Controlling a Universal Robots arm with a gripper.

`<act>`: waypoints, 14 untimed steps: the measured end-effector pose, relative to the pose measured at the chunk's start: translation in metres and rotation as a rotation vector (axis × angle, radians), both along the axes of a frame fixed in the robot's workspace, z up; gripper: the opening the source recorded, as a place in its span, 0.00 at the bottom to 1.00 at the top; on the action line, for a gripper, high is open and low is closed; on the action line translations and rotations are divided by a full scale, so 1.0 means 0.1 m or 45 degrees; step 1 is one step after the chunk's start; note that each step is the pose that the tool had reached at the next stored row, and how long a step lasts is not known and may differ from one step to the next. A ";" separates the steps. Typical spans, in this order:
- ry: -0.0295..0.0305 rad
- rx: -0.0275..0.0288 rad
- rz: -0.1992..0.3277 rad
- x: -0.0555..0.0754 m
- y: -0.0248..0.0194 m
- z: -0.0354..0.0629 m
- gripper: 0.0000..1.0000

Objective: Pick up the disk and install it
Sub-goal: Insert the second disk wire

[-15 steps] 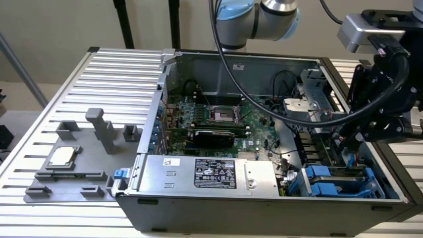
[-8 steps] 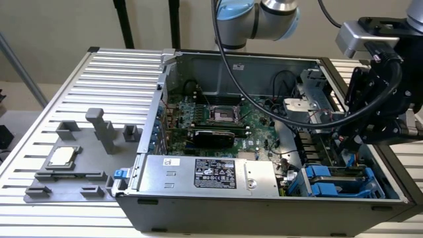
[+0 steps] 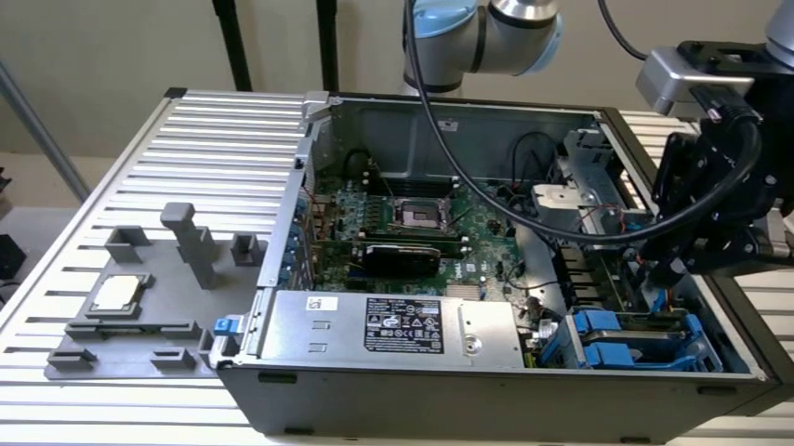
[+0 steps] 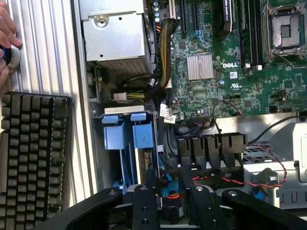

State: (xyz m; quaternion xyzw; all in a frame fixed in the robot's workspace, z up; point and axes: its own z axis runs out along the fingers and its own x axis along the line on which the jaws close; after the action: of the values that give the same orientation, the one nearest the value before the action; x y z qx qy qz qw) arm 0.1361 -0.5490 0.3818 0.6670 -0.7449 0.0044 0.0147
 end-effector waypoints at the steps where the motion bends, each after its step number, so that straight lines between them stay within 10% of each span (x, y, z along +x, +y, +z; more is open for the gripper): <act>1: 0.0003 -0.0028 0.000 0.00 0.002 -0.009 0.33; 8: 0.0032 -0.0197 0.000 0.02 0.014 -0.044 0.24; 14: 0.0034 -0.0206 0.000 0.02 0.013 -0.060 0.16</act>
State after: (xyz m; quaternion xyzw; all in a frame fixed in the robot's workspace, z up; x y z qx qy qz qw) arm 0.1379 -0.5477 0.3758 0.6669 -0.7448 0.0096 0.0211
